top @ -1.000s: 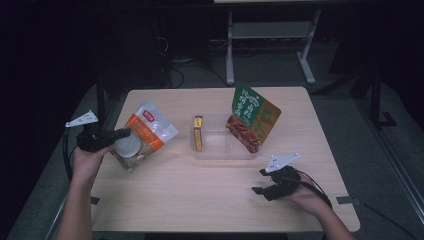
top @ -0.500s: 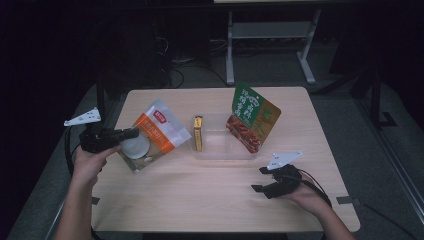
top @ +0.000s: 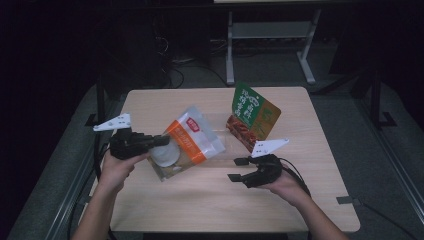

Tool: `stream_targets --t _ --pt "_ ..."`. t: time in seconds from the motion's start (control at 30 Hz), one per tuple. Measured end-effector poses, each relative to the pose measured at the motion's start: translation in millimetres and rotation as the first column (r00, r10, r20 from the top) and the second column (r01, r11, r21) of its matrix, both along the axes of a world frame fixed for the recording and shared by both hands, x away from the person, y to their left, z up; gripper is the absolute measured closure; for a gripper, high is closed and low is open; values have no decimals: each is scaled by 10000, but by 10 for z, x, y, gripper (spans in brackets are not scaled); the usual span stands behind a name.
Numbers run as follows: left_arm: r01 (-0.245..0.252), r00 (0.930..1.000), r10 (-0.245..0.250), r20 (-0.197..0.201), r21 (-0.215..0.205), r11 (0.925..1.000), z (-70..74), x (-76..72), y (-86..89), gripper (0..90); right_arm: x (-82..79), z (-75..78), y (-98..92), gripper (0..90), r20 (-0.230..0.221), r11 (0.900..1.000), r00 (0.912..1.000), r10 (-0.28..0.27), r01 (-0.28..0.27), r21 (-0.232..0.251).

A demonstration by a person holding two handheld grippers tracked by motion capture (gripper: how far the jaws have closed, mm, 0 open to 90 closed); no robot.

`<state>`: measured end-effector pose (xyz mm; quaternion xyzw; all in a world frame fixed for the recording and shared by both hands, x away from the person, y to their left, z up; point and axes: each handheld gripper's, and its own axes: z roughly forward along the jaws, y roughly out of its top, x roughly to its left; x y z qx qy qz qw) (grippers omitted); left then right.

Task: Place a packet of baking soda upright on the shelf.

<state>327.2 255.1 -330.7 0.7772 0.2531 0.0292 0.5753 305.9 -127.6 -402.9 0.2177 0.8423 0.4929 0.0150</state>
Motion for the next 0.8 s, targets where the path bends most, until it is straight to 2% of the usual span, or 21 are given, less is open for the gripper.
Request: stream_targets --t 0.1,0.23,0.37,0.4,0.47,0.53,0.6,0.7,0.8 --pt "289 9996 -290 -76 -70 9996 -51 12 -137 900 49 65 51 382 213 9990 9998 57 -66 450" --pt "677 9973 -684 -281 -258 9974 -116 18 -279 900 137 96 104 408 137 9964 9999 58 -69 840" --pt "802 9961 -809 -363 -215 9966 -169 4 -363 900 198 90 153 607 85 9916 9996 282 -290 1260" --pt "813 9956 -826 -442 -312 9962 -187 2 -378 900 212 90 164 662 -61 9895 9991 430 -417 1387" --pt "878 9949 -892 -481 -308 9957 -219 12 -391 900 216 87 189 750 -208 9871 9982 562 -524 1512" --pt "845 9945 -864 -584 -353 9958 -248 17 -396 899 204 89 190 878 -201 9874 9977 653 -617 1460" --pt "820 9944 -849 -624 -483 9955 -277 26 -393 899 196 105 177 894 -190 9845 9962 845 -805 1561" --pt "795 9949 -815 -596 -359 9962 -300 25 -402 898 180 153 160 897 -45 9800 9924 1228 -1205 1583" --pt "832 9942 -857 -656 -399 9957 -325 31 -410 895 158 212 134 900 85 9705 9866 1631 -1620 1786"
